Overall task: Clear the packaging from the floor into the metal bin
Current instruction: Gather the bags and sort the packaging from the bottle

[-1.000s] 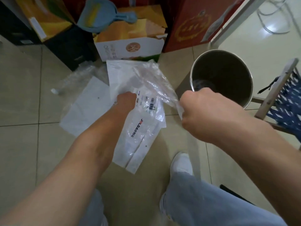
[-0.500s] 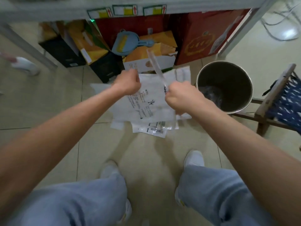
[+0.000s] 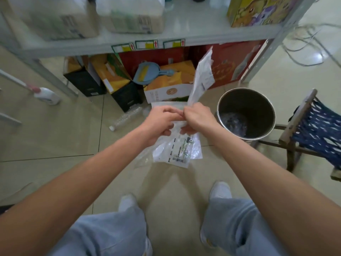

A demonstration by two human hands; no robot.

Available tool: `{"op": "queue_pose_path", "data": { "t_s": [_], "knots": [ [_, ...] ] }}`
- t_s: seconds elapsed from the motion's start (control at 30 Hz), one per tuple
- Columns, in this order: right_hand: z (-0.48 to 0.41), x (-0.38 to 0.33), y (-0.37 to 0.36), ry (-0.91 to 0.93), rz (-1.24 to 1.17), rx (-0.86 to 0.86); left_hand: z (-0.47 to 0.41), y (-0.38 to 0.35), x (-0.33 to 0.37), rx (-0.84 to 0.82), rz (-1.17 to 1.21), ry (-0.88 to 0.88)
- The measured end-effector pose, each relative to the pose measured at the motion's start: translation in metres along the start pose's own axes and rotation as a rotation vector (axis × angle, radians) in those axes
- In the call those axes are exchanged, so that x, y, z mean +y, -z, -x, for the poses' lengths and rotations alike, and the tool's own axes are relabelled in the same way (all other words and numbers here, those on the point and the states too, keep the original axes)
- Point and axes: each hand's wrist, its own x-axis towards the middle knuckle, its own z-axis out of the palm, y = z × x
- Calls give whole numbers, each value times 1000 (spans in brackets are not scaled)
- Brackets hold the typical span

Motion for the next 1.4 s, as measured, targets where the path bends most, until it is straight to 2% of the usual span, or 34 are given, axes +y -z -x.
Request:
{"op": "queue_pose_path", "data": {
  "t_s": [0.1,0.2,0.3,0.43,0.53,0.63,0.8,0.9,1.0,1.13,1.4],
  "knots": [
    [-2,-5,-2,23,62,-30,-7,21,4,-114,51,92],
    [-4,-7,-4,73,171,-56,-25,40,-6,-23,1,109],
    [-6,-4,1,103,343,5,-46,52,-41,150,-278,126],
    [-11,6,2,55,475,16,-67,70,-107,102,-648,206],
    [-21,13,5,17,556,46,-92,79,-148,113,-783,272],
    [-33,23,8,-6,620,77,-124,71,-183,243,-651,272],
    [-52,35,6,-46,672,56,-174,54,-225,205,-546,304],
    [-64,41,8,-55,712,60,-192,47,-229,224,-379,279],
    [-71,44,10,-64,742,61,-200,45,-228,270,-377,295],
    [-76,41,15,-74,748,31,-199,48,-207,249,-400,365],
    [-66,22,12,-71,625,-59,-160,52,-115,156,-320,232]
  ]
}}
